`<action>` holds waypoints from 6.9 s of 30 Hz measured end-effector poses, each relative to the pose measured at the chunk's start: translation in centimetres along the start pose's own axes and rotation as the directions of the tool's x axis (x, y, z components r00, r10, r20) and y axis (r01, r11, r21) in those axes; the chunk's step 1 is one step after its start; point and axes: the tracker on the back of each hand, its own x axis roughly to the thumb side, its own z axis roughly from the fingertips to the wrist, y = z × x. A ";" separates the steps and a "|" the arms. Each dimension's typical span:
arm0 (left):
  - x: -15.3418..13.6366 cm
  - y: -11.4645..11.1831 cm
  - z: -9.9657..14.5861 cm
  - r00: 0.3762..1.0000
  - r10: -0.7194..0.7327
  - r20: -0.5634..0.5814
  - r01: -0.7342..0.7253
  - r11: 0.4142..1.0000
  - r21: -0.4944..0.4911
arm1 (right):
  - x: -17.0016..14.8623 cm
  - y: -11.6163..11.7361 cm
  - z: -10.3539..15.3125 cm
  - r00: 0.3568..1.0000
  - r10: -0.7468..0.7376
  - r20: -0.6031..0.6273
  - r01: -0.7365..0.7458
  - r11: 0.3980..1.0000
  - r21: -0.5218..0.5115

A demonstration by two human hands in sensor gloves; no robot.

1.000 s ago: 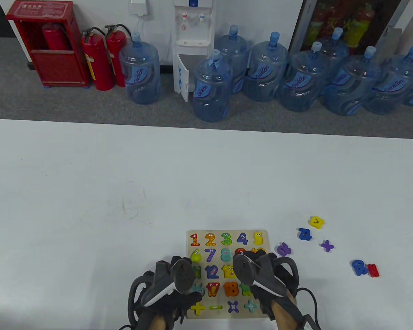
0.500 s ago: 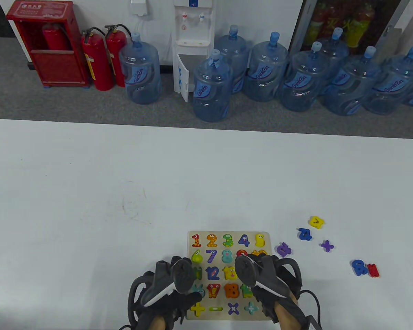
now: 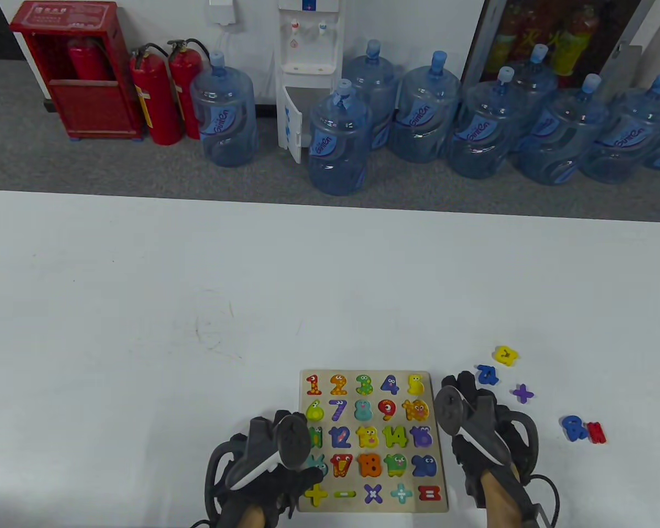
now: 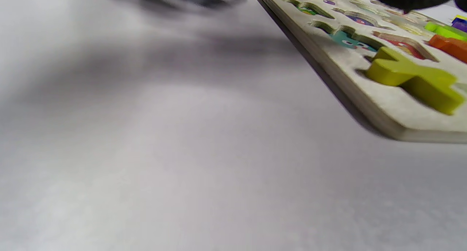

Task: Hold math block puzzle and insert math blocks into matching slots

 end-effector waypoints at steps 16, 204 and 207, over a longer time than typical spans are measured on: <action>0.0 -0.1 0.1 1.000 -0.006 0.010 0.006 1.000 0.000 | -1.5 -0.3 1.0 0.995 -0.100 0.031 0.102 0.993 -0.066; 0.2 -0.3 0.0 1.000 0.009 0.028 -0.009 1.000 -0.009 | -1.8 -0.2 3.9 0.987 0.004 0.162 0.018 0.991 -0.136; 0.1 -0.3 0.0 1.000 0.010 0.025 -0.010 1.000 -0.009 | -1.1 -0.6 4.1 0.983 -0.017 0.184 0.047 0.987 -0.156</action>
